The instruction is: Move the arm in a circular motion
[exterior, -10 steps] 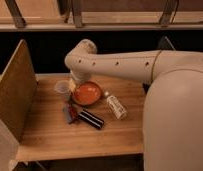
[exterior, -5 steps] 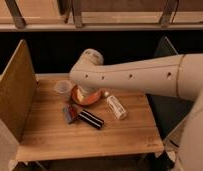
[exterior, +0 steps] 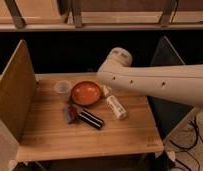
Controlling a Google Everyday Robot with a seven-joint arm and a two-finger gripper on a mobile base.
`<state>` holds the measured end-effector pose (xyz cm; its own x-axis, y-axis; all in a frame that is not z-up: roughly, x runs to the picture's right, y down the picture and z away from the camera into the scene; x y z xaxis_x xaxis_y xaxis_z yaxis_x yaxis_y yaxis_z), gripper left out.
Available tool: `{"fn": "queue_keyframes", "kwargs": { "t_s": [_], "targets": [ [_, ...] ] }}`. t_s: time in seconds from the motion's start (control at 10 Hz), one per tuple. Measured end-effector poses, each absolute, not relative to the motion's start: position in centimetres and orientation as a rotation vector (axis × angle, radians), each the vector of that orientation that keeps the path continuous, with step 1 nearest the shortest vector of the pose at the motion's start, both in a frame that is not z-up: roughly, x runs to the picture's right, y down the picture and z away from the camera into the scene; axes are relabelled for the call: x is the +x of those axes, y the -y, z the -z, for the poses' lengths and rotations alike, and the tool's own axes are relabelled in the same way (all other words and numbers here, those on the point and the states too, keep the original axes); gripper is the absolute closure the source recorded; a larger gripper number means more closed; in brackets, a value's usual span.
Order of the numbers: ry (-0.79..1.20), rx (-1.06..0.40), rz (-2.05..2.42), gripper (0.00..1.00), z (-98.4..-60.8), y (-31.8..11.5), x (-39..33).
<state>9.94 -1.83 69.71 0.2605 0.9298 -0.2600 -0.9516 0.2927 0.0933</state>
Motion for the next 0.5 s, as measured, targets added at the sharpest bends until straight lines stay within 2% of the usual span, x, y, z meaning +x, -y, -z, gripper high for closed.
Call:
{"fn": "queue_keyframes", "kwargs": {
  "t_s": [0.3,0.5],
  "targets": [
    [-0.28,0.01,-1.326,0.37,-71.6,8.6,11.4],
    [-0.237,-0.014,-1.28,0.37,-74.0,11.1,6.8]
  ]
}}
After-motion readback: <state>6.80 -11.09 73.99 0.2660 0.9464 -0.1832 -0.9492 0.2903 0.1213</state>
